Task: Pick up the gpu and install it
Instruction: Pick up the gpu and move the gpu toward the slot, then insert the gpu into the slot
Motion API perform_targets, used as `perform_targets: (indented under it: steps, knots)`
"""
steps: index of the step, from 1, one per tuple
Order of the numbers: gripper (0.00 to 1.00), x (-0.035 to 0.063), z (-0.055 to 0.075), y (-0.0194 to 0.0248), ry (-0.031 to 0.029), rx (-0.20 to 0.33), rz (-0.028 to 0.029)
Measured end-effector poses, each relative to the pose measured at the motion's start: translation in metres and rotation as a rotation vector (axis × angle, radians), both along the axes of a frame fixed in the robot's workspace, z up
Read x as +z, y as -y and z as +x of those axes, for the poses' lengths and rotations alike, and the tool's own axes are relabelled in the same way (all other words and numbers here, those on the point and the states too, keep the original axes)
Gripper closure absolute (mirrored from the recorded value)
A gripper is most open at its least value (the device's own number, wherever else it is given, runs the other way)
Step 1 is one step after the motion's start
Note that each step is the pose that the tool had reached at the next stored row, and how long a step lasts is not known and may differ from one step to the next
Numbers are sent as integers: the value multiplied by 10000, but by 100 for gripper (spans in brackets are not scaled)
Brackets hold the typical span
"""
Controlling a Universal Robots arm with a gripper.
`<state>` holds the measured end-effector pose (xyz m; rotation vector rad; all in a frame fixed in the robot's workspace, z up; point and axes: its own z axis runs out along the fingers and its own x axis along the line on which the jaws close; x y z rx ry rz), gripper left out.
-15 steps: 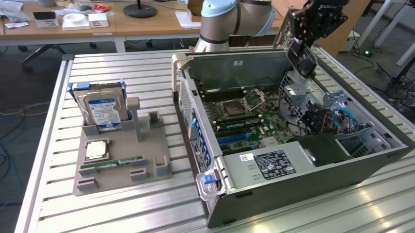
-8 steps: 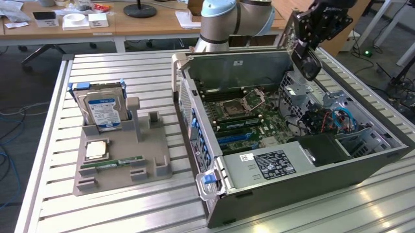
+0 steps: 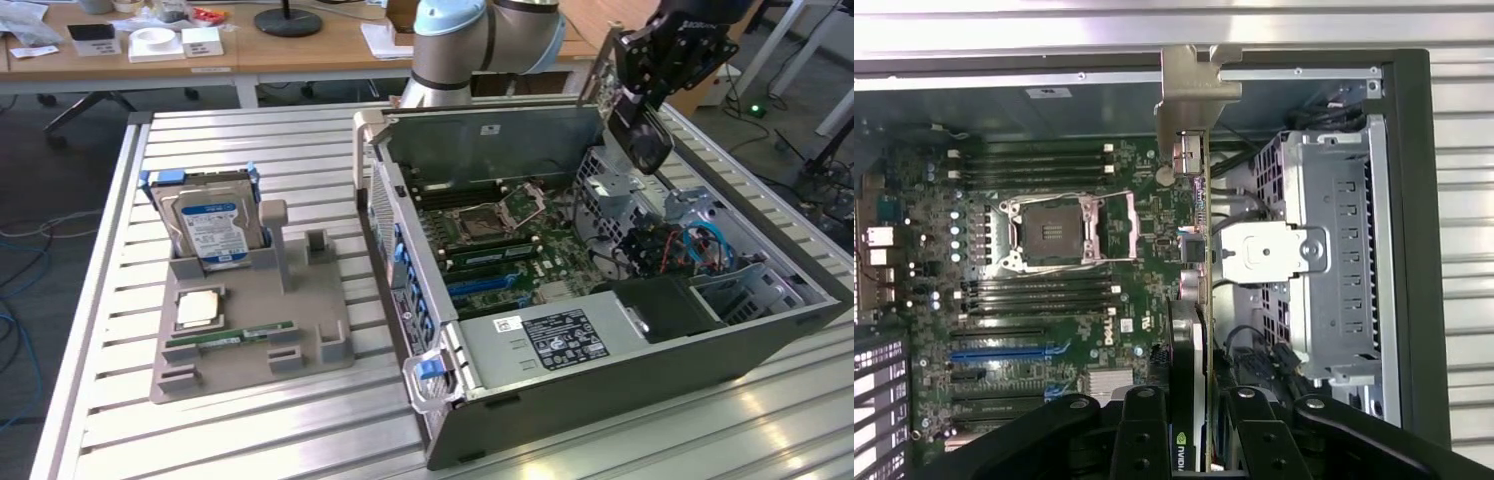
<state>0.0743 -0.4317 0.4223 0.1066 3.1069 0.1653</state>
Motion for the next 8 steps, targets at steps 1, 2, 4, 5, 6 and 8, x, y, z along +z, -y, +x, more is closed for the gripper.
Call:
perform_targets:
  steps: [1,2,4,5,6,8]
  knots:
    - [73,0,0,1,0,-1,-1]
    - [73,1,0,1,0,-2,-2]
    - [73,1,1,1,-1,0,-3]
    - [73,1,1,1,-1,0,-2]
    - [73,1,1,1,-1,0,-2]
    - [73,1,1,1,-1,0,-3]
